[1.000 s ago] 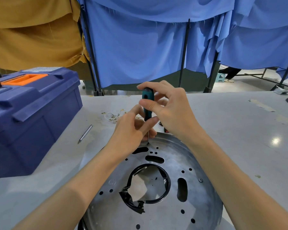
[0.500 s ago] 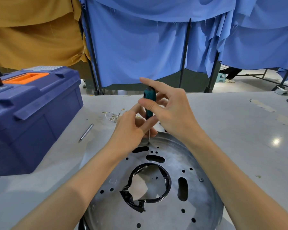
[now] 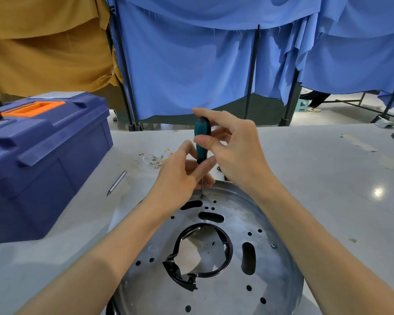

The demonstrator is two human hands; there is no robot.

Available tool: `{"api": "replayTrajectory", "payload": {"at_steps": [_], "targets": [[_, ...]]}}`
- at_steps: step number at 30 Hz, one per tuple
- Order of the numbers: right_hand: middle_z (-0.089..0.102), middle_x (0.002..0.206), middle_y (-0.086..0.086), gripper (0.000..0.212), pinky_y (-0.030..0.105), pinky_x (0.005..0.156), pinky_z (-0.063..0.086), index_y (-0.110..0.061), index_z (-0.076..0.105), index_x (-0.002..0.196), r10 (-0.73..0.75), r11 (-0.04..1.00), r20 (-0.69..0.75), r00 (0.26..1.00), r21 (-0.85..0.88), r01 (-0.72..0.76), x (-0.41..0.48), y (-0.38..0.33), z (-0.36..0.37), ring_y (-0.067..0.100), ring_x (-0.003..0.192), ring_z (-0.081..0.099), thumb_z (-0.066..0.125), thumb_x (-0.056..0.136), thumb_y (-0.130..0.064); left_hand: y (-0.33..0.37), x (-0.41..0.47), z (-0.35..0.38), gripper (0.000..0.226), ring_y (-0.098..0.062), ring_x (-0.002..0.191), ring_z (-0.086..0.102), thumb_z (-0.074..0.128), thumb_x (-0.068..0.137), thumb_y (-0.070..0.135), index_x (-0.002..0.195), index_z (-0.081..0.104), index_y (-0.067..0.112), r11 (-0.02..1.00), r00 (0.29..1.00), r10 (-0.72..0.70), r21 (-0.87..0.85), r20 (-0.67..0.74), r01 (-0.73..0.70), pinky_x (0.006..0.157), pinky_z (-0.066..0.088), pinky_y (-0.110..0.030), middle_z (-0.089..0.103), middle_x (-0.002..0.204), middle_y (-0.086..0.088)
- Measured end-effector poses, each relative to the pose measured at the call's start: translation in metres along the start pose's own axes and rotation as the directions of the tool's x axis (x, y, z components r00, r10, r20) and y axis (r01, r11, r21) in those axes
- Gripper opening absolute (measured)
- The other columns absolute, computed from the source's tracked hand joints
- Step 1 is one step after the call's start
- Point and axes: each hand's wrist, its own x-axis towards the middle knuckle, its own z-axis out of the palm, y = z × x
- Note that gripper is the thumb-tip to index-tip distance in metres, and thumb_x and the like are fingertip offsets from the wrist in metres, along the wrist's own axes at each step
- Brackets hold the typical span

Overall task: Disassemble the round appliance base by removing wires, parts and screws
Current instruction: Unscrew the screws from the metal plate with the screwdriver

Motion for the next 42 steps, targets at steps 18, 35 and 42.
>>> {"api": "replayTrajectory", "payload": {"at_steps": [18,35,42], "targets": [[0.068,0.096,-0.004,0.041,0.019,0.081,0.053,-0.02,0.064,0.123,0.016,1.0,0.046,0.999,0.018,-0.016,0.0018,0.0032,-0.0022,0.006,0.081,0.061,0.063,0.088,0.001,-0.0027,-0.0015,0.0006,0.014,-0.022,0.073,0.072,0.045,0.101,0.032,0.11,0.055,0.026,1.0,0.999,0.011,-0.004,0.042,-0.011,0.073,0.062,-0.04,0.073,0.073,-0.007],[0.067,0.095,-0.001,0.032,0.023,0.083,0.055,-0.021,0.064,0.116,0.003,0.998,0.093,0.996,0.06,-0.009,-0.0003,0.0025,0.0004,0.01,0.091,0.063,0.062,0.089,-0.003,-0.0006,-0.0009,-0.0005,0.017,-0.022,0.069,0.072,0.052,0.097,0.036,0.107,0.058,0.024,1.0,1.0,0.006,0.012,0.014,-0.007,0.069,0.062,-0.039,0.073,0.071,-0.007],[0.063,0.097,0.001,0.042,0.015,0.078,0.048,-0.025,0.064,0.124,0.002,0.999,0.047,0.999,0.041,-0.004,0.0007,0.0027,-0.0005,0.002,0.074,0.054,0.069,0.085,-0.009,0.0008,-0.0012,-0.0014,0.026,-0.026,0.067,0.072,0.06,0.092,0.037,0.101,0.054,0.013,1.0,1.0,-0.019,0.015,-0.013,0.019,0.072,0.06,-0.049,0.073,0.069,-0.009]]}}
